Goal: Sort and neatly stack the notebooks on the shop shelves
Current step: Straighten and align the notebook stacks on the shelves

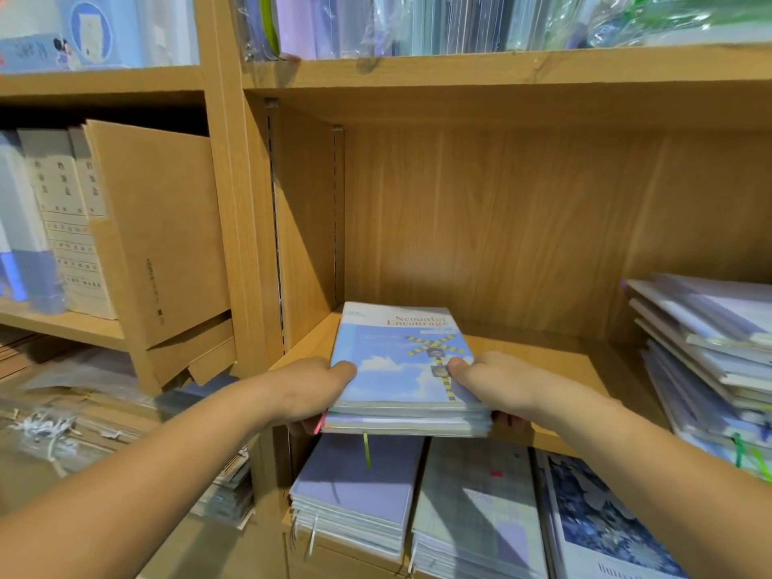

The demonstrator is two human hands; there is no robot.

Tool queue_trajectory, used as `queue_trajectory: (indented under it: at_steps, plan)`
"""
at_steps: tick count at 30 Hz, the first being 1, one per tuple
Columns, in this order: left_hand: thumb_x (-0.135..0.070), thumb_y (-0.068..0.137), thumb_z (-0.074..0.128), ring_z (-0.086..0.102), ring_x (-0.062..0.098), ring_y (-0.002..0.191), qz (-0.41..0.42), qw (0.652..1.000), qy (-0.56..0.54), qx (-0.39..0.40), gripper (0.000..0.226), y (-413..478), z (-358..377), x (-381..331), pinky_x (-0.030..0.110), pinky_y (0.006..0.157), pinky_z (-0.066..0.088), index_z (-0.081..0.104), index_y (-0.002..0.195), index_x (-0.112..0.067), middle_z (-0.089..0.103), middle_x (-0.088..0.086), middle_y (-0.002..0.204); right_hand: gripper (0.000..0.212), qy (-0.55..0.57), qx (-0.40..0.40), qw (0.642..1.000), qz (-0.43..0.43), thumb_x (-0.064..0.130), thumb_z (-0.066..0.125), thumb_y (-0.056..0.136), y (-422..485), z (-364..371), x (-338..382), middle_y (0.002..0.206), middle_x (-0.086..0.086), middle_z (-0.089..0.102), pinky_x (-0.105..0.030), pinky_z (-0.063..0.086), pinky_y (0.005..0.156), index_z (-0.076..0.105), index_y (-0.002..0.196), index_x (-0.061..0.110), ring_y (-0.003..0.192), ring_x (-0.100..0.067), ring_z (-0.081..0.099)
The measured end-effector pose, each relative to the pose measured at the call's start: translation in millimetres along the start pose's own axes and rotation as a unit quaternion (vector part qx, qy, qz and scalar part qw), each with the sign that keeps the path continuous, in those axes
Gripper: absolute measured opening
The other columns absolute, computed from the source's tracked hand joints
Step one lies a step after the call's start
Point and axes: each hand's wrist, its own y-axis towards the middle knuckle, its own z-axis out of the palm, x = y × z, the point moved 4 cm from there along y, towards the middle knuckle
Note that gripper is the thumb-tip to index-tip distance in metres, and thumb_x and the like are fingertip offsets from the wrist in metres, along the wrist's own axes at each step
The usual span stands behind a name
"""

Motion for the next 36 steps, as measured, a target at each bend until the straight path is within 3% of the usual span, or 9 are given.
queue_trajectory:
  at_steps: [5,11,16,20,24,27,30,33,36]
  plan:
    - [-0.046,0.098,0.061,0.057,0.02,0.053,-0.027,0.961,-0.274,-0.034,0.045,-7,12,6,0.027,0.051,0.048,0.067,0.108,-0.003,0.063,0.007,0.068,0.057,0.071,0.01,0.994,0.082,0.048,0.034,0.104,-15,4,0,0.063,-0.025,0.062,-0.037,0.055,0.049,0.054,0.102,-0.006,0.044,-0.036,0.061]
    - [-0.05,0.096,0.065,0.061,0.023,0.063,-0.015,0.951,-0.305,-0.052,0.049,-32,22,12,0.027,0.054,0.054,0.069,0.104,-0.001,0.066,0.013,0.079,0.051,0.213,-0.013,0.976,0.035,0.05,0.057,0.099,-47,15,-12,0.078,-0.023,0.063,-0.034,0.057,0.044,0.057,0.111,0.001,0.049,-0.032,0.065]
    - [-0.042,0.098,0.064,0.064,0.017,0.059,-0.033,0.928,-0.37,0.017,0.034,-52,23,13,0.029,0.055,0.053,0.066,0.112,-0.011,0.071,0.005,0.076,0.056,0.325,0.001,0.946,0.009,0.049,0.065,0.096,-66,17,-12,0.085,-0.015,0.07,-0.042,0.062,0.066,0.064,0.115,-0.003,0.063,-0.025,0.065]
    - [-0.042,0.101,0.057,0.055,0.021,0.059,0.013,0.969,-0.248,0.003,0.041,-68,23,3,0.028,0.051,0.047,0.066,0.112,-0.004,0.062,0.011,0.075,0.034,0.212,-0.035,0.977,0.008,0.031,0.05,0.107,-82,16,-1,0.086,-0.017,0.061,-0.046,0.063,0.064,0.057,0.106,-0.002,0.062,-0.029,0.062]
    - [-0.044,0.097,0.062,0.055,0.03,0.072,0.05,0.966,-0.245,0.062,0.054,-110,38,13,0.035,0.065,0.047,0.07,0.112,0.007,0.066,0.022,0.083,0.019,0.183,0.038,0.982,-0.013,0.012,0.047,0.097,-129,13,-14,0.073,-0.021,0.058,-0.038,0.053,0.053,0.058,0.084,0.003,0.057,-0.033,0.058]
    - [-0.046,0.095,0.065,0.058,0.033,0.088,0.069,0.959,-0.248,0.115,0.051,-154,75,17,0.043,0.081,0.043,0.072,0.113,0.001,0.071,0.03,0.107,0.028,0.213,0.095,0.972,0.01,0.024,0.041,0.105,-178,21,-40,0.059,-0.014,0.063,-0.031,0.049,0.046,0.058,0.089,0.007,0.046,-0.03,0.057]
    - [-0.051,0.084,0.069,0.057,0.03,0.088,0.103,0.949,-0.26,0.145,0.069,-192,125,11,0.043,0.079,0.038,0.064,0.122,0.007,0.07,0.031,0.113,0.029,0.171,0.022,0.983,0.055,0.038,0.04,0.108,-222,27,-82,0.061,0.0,0.069,-0.029,0.051,0.048,0.06,0.1,0.019,0.051,-0.022,0.065]
    - [-0.06,0.074,0.071,0.057,0.026,0.076,0.109,0.949,-0.255,0.148,0.076,-209,174,-1,0.036,0.071,0.039,0.06,0.11,0.007,0.07,0.031,0.1,0.037,0.044,-0.049,0.994,0.086,0.044,0.039,0.107,-263,35,-134,0.064,-0.002,0.05,-0.029,0.038,0.055,0.051,0.085,0.017,0.054,-0.02,0.048]
    - [-0.06,0.073,0.074,0.05,0.024,0.061,0.117,0.947,-0.245,0.172,0.056,-212,221,-16,0.034,0.067,0.039,0.053,0.086,-0.009,0.055,0.018,0.066,0.041,-0.012,-0.053,0.984,0.167,0.049,0.037,0.106,-300,46,-184,0.086,-0.01,0.063,-0.027,0.04,0.055,0.055,0.093,0.014,0.07,-0.021,0.057]
